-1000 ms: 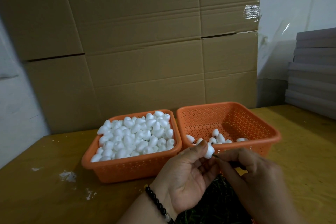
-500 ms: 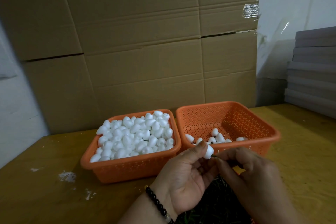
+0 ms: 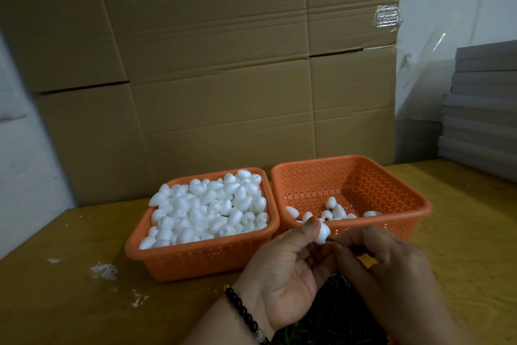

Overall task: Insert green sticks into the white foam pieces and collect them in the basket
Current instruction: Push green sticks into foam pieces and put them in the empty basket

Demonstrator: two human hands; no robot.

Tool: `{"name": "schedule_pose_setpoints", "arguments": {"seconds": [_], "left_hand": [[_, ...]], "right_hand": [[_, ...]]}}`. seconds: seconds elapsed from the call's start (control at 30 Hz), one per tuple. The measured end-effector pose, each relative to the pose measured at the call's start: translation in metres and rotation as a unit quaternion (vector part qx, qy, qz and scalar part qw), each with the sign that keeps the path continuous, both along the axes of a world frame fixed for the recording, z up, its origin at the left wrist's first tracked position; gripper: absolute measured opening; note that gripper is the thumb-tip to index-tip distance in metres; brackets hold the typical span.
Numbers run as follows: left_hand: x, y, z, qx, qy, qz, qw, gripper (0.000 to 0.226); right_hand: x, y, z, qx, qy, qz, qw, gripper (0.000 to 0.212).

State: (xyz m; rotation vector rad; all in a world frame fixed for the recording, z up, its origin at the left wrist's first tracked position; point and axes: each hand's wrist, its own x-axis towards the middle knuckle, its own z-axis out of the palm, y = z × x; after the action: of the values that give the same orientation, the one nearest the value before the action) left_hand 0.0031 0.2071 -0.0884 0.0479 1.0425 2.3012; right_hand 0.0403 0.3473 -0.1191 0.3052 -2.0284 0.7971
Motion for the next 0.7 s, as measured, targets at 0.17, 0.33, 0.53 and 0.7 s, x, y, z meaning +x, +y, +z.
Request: {"name": "schedule_pose_setpoints", "arguments": {"seconds": [0.17, 0.33, 0.53, 0.7], "left_hand": [[0.0013, 0.0009, 0.0004, 0.010, 0.001, -0.016, 1.000, 0.009], [0.0004, -0.0002, 0.0014, 0.007, 0.011, -0.018, 1.000, 0.009], [0.0007, -0.0016, 0.0013, 0.006, 0.015, -0.026, 1.000, 0.018], [-0.0006, -0.0020, -0.0007, 0.002, 0.017, -0.026, 1.000, 0.022]], "right_hand": [[-0.0021, -0.0005, 0.0008, -0.003, 0.002, -0.006, 1.000, 0.005], [-0.0018, -0.0005, 0.0010, -0.012, 0.007, 0.005, 1.000, 0.005], [-0.0013, -0.0008, 0.0007, 0.001, -0.007, -0.001, 1.000, 0.023], [-0.0023, -0.0011, 0.0010, -0.003, -0.016, 0.004, 1.000, 0.025]]}}
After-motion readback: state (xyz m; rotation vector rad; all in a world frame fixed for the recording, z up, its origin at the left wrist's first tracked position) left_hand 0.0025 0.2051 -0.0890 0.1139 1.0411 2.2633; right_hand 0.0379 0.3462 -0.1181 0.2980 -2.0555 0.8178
